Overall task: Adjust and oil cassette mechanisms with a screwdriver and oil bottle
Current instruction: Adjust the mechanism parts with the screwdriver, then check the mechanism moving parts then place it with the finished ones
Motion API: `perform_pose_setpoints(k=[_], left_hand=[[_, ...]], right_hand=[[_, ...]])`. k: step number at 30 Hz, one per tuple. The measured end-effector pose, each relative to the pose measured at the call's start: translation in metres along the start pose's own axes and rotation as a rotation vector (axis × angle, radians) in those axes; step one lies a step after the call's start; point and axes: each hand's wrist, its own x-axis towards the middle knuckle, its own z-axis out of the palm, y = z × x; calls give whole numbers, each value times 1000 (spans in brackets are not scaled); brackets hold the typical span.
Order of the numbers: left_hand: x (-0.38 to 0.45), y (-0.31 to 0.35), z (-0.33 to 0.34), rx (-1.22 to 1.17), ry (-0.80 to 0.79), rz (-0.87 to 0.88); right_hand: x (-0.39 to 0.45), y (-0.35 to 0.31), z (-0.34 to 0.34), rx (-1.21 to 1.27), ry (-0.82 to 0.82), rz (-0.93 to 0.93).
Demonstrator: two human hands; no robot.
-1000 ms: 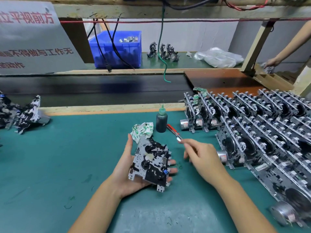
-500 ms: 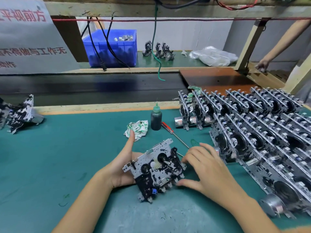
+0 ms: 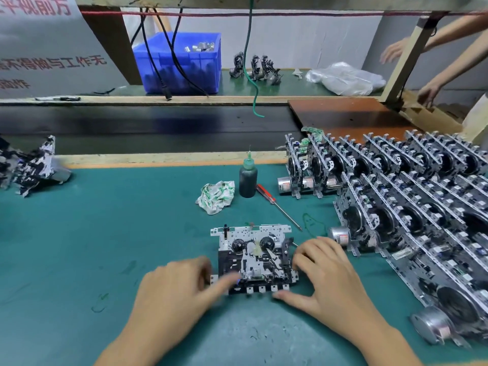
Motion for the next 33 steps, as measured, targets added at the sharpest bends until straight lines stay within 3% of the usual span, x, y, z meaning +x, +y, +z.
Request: perform_pose_setpoints(k=[3,7,13,17,23,28,33], left_hand=[[-8,11,9,137,54,82],[0,15,14,-10,240,189],[3,21,28,-64,386,116],[6,15,31,-74,460,174],[10,10,28,-105,444,241],[9,-3,25,-127,268,429],[10,1,30,-99,367,374]], right_hand=[[-1,-1,2,-11,10,-6],[1,1,1,-28,30,-11],[2,-1,1,18,20,3],[1,0,-1,69,-15,-10],[0,-4,3,92,5,-10],[-1,0,1,33,43,43],[-1,0,2,46,29,39]])
